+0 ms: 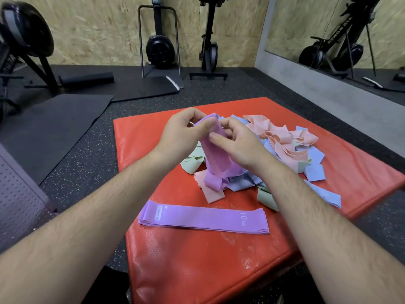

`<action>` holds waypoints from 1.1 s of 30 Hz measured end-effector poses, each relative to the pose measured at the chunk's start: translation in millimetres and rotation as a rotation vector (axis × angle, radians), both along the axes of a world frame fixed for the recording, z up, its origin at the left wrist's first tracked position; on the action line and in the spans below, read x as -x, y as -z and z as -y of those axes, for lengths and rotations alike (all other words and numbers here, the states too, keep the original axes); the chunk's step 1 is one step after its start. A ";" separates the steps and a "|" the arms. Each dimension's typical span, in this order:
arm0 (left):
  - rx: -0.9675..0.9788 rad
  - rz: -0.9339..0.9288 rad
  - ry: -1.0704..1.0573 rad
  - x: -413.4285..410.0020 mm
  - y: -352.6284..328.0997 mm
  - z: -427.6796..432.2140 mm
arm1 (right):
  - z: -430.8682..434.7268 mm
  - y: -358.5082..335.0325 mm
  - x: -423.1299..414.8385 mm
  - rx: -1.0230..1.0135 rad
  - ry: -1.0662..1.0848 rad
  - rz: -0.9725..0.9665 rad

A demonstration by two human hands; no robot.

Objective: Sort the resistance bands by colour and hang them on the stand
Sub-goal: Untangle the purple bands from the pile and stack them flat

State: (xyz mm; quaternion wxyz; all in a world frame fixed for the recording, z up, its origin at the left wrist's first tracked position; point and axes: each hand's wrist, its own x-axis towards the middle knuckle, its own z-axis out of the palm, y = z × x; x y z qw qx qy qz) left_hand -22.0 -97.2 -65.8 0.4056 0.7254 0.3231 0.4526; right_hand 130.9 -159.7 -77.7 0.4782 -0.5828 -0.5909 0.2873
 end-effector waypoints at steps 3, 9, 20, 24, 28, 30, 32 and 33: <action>-0.012 0.003 -0.039 0.5 -0.3 0.5 | -0.2 6.4 0.5 0.006 -0.041 0.054; 0.007 0.080 -0.093 5.1 -8.7 -0.3 | 1.3 4.1 -0.5 0.006 -0.073 0.013; 0.085 0.074 -0.102 5.8 -3.3 -4.9 | 10.0 -7.0 -10.1 -0.161 0.018 0.083; 0.113 0.076 -0.078 4.0 -2.7 -4.1 | 11.6 -9.3 -10.2 -0.175 0.042 0.074; 0.138 0.050 -0.056 2.5 -1.1 -2.8 | 13.0 -10.6 -10.4 -0.167 0.057 0.089; 0.148 0.036 -0.043 1.3 -1.2 -1.6 | 13.1 -10.3 -11.5 -0.167 0.064 0.089; 0.160 0.035 -0.046 0.5 -1.7 -0.7 | 13.2 -9.4 -14.1 -0.156 0.042 0.076; 0.168 0.046 -0.050 0.5 -2.0 -0.2 | 13.5 -9.4 -15.3 -0.148 0.021 0.066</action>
